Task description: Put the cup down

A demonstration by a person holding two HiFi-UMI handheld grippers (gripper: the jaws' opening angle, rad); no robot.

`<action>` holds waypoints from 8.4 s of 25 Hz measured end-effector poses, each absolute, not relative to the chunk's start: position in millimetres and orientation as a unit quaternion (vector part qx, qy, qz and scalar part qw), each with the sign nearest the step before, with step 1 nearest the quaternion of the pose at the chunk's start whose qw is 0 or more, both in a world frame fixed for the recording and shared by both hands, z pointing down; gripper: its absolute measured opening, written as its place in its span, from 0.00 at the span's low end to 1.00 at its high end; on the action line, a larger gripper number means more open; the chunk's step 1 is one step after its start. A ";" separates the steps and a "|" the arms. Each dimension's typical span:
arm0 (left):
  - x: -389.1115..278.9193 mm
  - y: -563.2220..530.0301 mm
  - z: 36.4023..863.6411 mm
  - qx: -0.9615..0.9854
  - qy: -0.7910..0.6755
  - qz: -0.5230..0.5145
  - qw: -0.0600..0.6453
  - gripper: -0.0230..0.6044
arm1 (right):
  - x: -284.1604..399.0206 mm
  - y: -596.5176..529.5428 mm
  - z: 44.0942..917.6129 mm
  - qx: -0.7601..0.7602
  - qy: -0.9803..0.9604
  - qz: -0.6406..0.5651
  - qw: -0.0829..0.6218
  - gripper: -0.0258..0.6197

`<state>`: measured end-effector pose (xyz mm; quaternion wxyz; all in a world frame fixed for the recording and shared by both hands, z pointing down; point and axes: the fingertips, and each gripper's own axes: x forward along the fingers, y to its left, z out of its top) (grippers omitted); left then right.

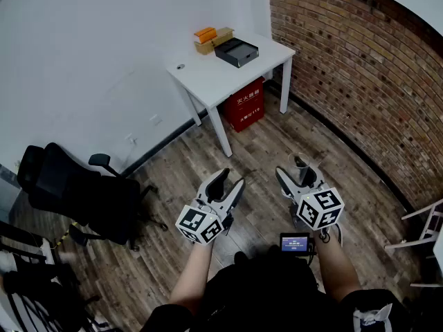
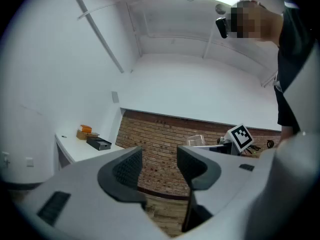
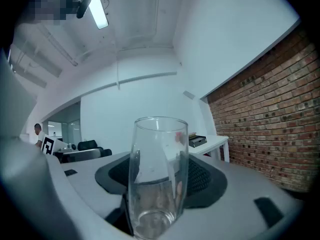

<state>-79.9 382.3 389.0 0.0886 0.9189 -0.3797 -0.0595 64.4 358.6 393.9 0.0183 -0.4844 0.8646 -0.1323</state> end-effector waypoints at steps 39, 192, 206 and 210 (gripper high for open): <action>-72.9 370.1 396.4 0.921 -0.375 -0.055 0.088 0.39 | 69.0 344.7 393.6 -0.487 0.865 -0.123 0.013 0.48; -120.3 -451.5 452.6 0.890 -0.433 -0.006 0.146 0.34 | -67.5 -707.7 529.1 -0.446 0.892 -0.012 -0.069 0.48; -115.4 -441.3 442.0 0.889 -0.437 -0.015 0.136 0.34 | -56.0 -685.6 559.3 -0.412 0.894 -0.059 -0.167 0.48; -117.9 -437.6 437.7 0.888 -0.441 -0.022 0.130 0.34 | -44.1 -670.2 565.4 -0.411 0.888 -0.090 -0.184 0.48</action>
